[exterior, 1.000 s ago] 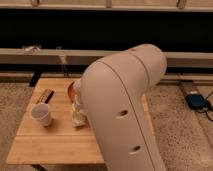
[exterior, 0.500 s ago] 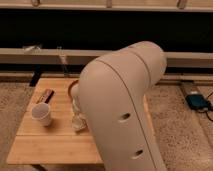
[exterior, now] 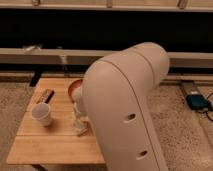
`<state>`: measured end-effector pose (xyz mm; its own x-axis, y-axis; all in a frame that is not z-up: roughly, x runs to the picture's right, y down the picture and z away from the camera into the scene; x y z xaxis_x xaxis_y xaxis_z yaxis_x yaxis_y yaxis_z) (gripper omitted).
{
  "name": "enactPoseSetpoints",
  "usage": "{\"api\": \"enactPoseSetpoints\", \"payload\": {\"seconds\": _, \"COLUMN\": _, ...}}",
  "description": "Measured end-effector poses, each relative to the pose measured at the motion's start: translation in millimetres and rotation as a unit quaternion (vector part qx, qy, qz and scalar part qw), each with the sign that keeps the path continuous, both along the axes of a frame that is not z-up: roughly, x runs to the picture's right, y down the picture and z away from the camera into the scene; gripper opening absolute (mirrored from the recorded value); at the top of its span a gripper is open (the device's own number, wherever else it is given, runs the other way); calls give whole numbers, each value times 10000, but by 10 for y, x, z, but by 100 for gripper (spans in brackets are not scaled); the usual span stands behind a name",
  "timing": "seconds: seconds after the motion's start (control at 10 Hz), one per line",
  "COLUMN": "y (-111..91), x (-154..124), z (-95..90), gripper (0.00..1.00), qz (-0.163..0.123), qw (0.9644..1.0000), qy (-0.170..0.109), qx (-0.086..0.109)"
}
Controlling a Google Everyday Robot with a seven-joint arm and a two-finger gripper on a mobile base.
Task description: Wipe the white sponge on the table
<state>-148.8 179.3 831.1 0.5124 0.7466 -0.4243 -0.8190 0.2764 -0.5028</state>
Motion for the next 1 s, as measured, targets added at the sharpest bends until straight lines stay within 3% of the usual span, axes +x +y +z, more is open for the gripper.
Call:
{"api": "enactPoseSetpoints", "payload": {"seconds": 0.6, "y": 179, "x": -70, "z": 6, "gripper": 0, "qz": -411, "qw": 9989, "qy": -184, "qx": 121}}
{"api": "enactPoseSetpoints", "payload": {"seconds": 1.0, "y": 224, "x": -175, "z": -17, "gripper": 0, "qz": -506, "qw": 9983, "qy": -223, "qx": 160}}
